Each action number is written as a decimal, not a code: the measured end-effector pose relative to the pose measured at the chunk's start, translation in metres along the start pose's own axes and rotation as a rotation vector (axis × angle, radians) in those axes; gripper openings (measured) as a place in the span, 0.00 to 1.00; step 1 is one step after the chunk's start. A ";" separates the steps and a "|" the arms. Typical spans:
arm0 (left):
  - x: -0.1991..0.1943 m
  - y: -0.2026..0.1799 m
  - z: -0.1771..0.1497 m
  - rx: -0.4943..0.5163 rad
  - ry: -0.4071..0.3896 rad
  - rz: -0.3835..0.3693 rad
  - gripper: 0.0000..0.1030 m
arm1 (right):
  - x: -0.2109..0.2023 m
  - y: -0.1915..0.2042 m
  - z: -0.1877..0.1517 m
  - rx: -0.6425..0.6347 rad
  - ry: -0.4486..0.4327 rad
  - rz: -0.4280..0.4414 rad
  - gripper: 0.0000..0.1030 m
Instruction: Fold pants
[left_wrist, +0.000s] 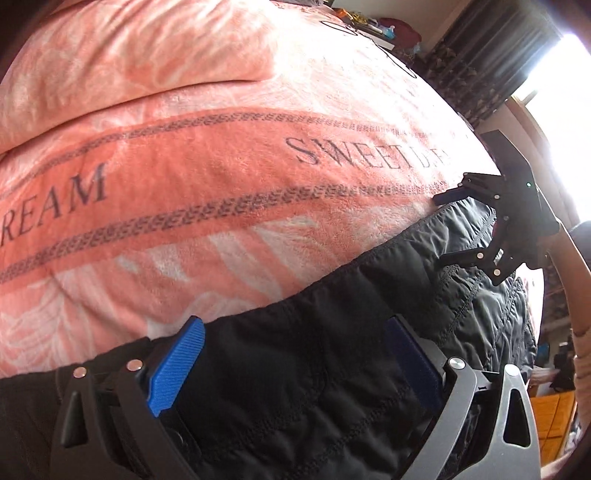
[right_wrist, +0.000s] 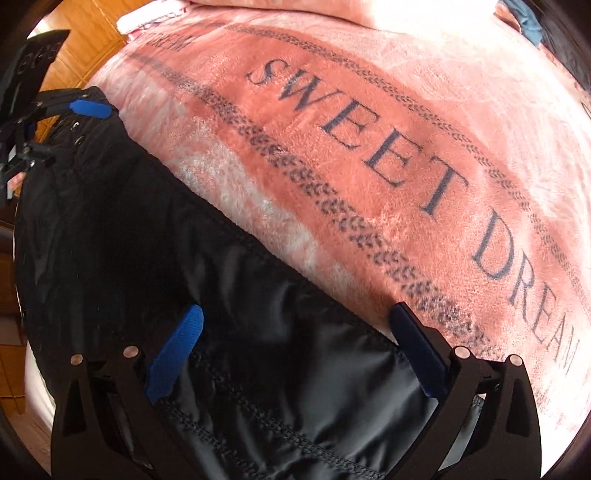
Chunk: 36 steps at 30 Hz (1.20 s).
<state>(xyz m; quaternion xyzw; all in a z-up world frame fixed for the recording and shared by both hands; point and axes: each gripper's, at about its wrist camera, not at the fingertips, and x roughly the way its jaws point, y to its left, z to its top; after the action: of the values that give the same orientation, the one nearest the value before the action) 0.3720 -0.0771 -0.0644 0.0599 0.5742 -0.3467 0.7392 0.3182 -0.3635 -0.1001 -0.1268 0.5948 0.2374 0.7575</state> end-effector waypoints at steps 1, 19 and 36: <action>0.001 -0.001 0.001 0.009 -0.001 -0.007 0.96 | -0.002 0.000 -0.004 -0.016 -0.008 -0.013 0.84; 0.010 -0.030 0.029 0.108 0.000 -0.312 0.96 | -0.129 0.044 -0.082 -0.169 -0.367 0.069 0.05; -0.052 -0.076 -0.021 0.371 -0.117 -0.056 0.16 | -0.151 0.059 -0.087 0.014 -0.516 0.030 0.06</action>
<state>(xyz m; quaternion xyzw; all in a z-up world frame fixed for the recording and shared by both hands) 0.3056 -0.1017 -0.0017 0.1587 0.4581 -0.4699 0.7376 0.1883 -0.3860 0.0279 -0.0478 0.3853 0.2688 0.8814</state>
